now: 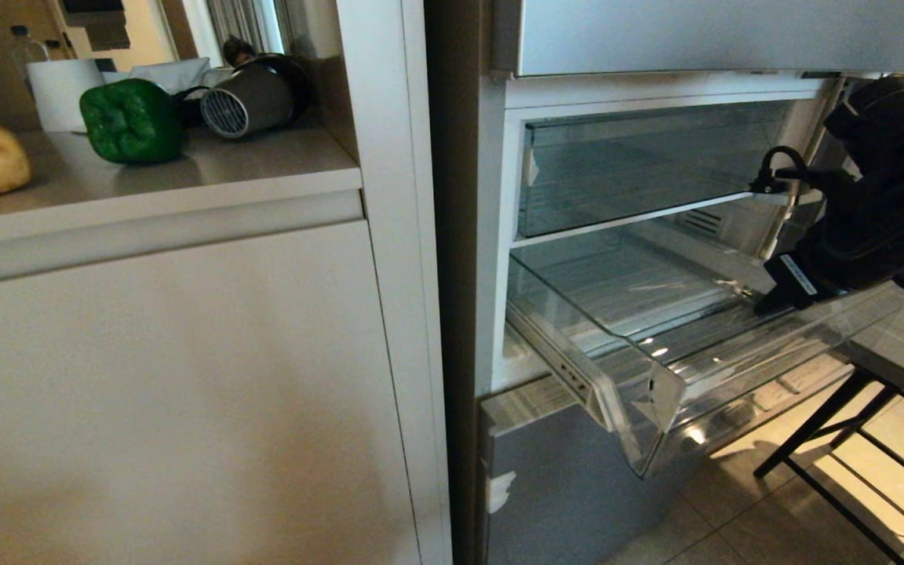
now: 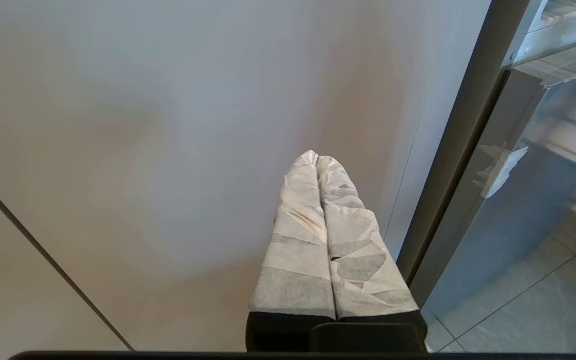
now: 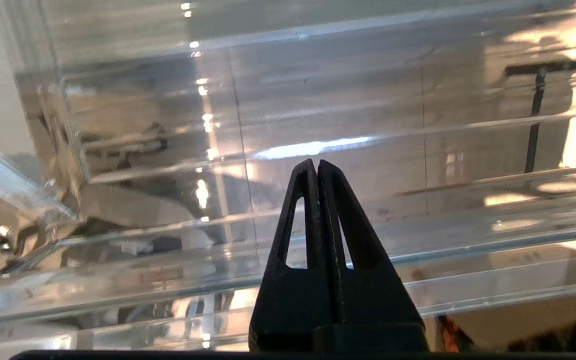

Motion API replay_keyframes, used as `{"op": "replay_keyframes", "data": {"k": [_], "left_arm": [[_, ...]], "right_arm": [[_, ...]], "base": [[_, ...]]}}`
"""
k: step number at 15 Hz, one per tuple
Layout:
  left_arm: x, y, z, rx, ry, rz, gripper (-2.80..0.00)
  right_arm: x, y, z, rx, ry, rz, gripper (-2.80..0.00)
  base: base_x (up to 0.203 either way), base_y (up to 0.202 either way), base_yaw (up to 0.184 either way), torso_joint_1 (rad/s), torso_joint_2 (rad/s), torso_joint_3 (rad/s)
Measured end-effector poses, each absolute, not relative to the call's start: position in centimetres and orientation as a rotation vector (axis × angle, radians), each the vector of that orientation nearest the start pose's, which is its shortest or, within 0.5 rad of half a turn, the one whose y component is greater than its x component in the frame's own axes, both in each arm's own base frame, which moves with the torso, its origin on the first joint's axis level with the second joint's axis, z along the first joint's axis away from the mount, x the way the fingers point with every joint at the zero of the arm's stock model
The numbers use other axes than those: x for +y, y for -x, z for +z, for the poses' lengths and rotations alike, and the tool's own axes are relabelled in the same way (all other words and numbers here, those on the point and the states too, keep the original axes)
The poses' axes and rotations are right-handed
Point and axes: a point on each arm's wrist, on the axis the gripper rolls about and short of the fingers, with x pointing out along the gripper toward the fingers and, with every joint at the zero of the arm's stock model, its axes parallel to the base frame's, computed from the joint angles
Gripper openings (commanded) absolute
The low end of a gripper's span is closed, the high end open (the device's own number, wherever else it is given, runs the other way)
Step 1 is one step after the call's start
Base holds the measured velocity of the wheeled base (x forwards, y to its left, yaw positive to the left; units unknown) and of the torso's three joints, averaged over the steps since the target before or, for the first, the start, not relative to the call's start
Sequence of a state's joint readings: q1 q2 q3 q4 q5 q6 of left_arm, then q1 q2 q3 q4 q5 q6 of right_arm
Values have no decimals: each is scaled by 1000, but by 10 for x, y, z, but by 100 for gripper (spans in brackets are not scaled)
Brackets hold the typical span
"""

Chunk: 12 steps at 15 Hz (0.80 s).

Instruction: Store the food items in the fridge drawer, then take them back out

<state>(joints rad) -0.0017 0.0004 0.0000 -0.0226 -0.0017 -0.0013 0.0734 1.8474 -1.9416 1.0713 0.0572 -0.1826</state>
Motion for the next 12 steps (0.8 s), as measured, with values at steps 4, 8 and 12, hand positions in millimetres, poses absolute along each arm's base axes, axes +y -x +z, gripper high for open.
{"op": "replay_keyframes", "data": {"k": [4, 8, 12], "left_arm": [[0, 23, 78, -22, 1, -3, -280], [0, 23, 78, -22, 1, -3, -280], [0, 23, 78, -22, 1, -3, -280]], "right_arm": [[22, -291, 301, 989, 175, 207, -280], [22, -300, 303, 925, 173, 197, -280], [20, -312, 292, 958, 181, 172, -280]], "base": [[0, 0, 0, 0, 0, 0], [0, 0, 0, 0, 0, 0], [0, 0, 0, 0, 0, 0]]}}
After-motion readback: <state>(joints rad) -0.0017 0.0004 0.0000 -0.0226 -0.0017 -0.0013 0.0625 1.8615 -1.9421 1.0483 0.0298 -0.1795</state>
